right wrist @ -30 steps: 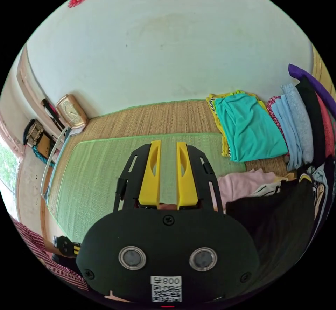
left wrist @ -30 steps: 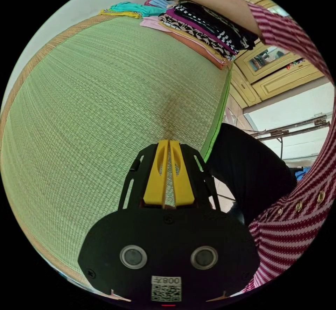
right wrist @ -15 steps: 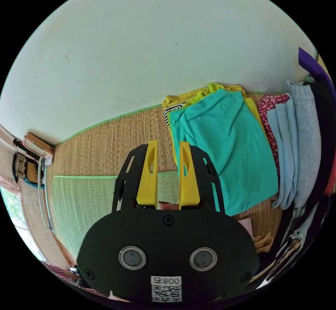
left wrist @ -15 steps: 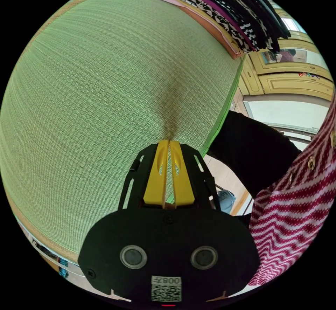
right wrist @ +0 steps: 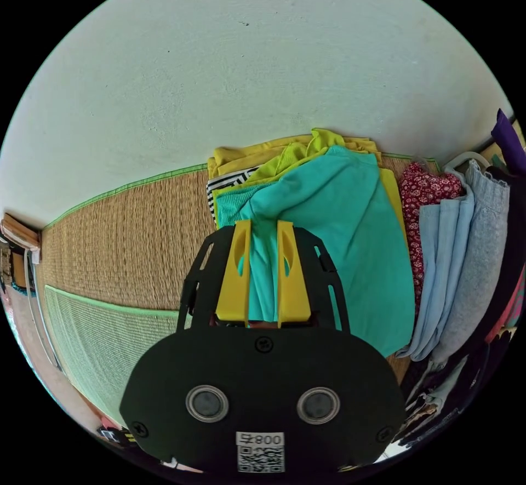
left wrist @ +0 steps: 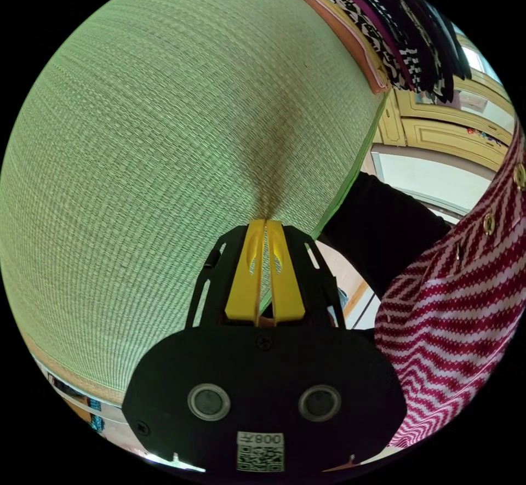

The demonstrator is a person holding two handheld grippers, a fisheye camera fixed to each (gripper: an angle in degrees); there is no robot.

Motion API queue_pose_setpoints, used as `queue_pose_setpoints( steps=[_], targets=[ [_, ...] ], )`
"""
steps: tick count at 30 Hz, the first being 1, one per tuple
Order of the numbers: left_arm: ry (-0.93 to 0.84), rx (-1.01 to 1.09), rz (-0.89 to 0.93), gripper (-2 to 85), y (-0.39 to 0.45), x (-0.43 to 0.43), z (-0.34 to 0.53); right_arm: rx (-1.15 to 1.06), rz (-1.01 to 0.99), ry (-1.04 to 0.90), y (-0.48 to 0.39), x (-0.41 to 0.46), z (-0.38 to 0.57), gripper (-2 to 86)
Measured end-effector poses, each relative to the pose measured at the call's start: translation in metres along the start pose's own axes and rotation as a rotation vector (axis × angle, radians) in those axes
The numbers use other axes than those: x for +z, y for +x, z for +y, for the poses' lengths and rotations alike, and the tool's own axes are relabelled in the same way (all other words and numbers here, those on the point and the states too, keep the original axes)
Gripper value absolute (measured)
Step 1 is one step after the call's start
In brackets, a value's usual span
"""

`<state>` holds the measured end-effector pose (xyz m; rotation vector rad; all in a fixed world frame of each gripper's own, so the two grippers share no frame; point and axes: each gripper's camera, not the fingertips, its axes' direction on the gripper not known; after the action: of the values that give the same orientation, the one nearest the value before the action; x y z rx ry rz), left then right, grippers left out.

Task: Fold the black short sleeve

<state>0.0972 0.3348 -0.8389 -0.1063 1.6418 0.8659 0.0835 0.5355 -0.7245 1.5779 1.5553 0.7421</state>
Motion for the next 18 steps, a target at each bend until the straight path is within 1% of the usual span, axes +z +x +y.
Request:
queue_pose_setpoints(
  steps=[4,8,12,14,18],
  targets=[
    [0.014,-0.016,0.046,0.2,-0.009,-0.013,0.021,0.014,-0.061,0.028,0.017,-0.008,0.007,3.1],
    [0.025,-0.042,0.092,0.1,-0.018,-0.022,0.044,0.056,-0.137,0.053,0.036,-0.028,0.016,1.6],
    [0.031,-0.051,0.152,0.1,-0.028,-0.026,0.066,0.070,-0.220,0.088,0.043,-0.071,0.035,0.9],
    [0.092,-0.062,0.222,0.0,-0.035,-0.034,0.085,0.056,-0.261,0.116,0.045,-0.096,0.051,0.7],
    [0.213,-0.080,0.259,0.0,-0.046,-0.053,0.116,0.003,-0.443,0.184,0.045,-0.163,0.099,0.6]
  ],
)
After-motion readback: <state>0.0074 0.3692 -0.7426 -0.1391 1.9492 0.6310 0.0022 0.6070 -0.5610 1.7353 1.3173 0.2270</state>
